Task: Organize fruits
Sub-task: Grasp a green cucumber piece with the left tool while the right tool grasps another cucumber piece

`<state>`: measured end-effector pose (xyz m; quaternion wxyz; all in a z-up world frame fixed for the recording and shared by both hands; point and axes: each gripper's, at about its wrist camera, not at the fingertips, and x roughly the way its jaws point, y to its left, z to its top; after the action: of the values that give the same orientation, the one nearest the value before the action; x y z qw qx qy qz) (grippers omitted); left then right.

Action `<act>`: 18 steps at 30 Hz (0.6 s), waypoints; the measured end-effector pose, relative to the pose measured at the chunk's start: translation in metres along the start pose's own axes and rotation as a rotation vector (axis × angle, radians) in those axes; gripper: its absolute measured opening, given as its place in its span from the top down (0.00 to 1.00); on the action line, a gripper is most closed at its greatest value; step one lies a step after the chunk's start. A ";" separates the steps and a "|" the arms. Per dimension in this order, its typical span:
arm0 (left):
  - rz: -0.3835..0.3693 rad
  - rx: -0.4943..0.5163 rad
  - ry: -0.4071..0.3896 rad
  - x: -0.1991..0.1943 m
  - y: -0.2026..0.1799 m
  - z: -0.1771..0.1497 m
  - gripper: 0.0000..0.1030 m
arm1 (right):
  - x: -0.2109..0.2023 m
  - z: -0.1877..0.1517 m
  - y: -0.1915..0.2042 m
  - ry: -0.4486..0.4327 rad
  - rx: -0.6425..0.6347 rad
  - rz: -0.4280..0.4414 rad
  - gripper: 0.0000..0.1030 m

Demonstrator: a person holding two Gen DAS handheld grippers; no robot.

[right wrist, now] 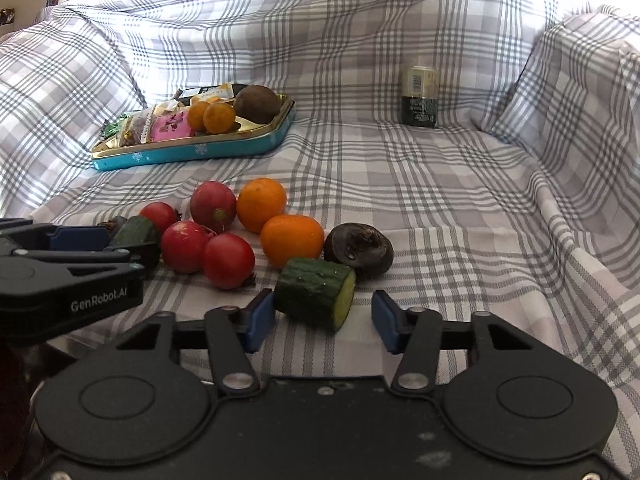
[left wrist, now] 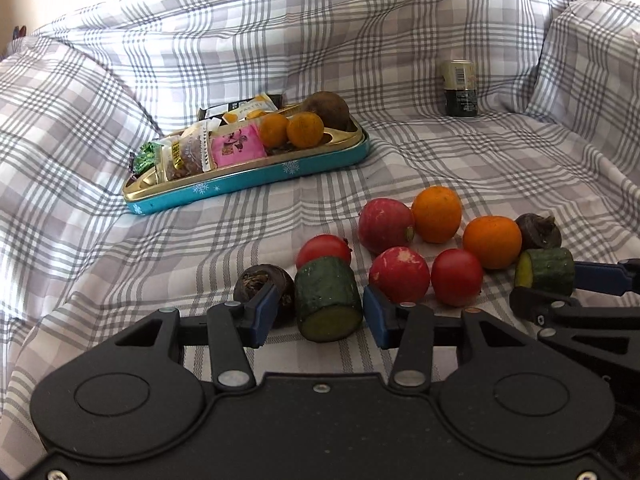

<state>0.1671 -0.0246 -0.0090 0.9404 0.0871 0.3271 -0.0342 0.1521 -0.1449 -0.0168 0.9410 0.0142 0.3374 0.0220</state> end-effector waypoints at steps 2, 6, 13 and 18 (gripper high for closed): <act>0.007 0.010 -0.005 0.000 -0.002 -0.001 0.48 | 0.000 -0.001 0.001 -0.011 -0.010 0.000 0.55; 0.019 0.028 -0.010 0.001 -0.004 -0.003 0.48 | -0.001 -0.002 0.006 -0.024 -0.044 -0.004 0.60; 0.005 0.026 -0.002 -0.001 -0.004 -0.005 0.50 | 0.000 -0.002 0.004 -0.030 -0.030 0.002 0.60; -0.040 -0.020 0.000 0.000 0.002 -0.005 0.57 | -0.003 -0.006 0.006 -0.052 -0.046 -0.004 0.63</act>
<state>0.1647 -0.0216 -0.0124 0.9404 0.0712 0.3289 -0.0498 0.1460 -0.1388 -0.0190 0.9495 -0.0075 0.3124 0.0277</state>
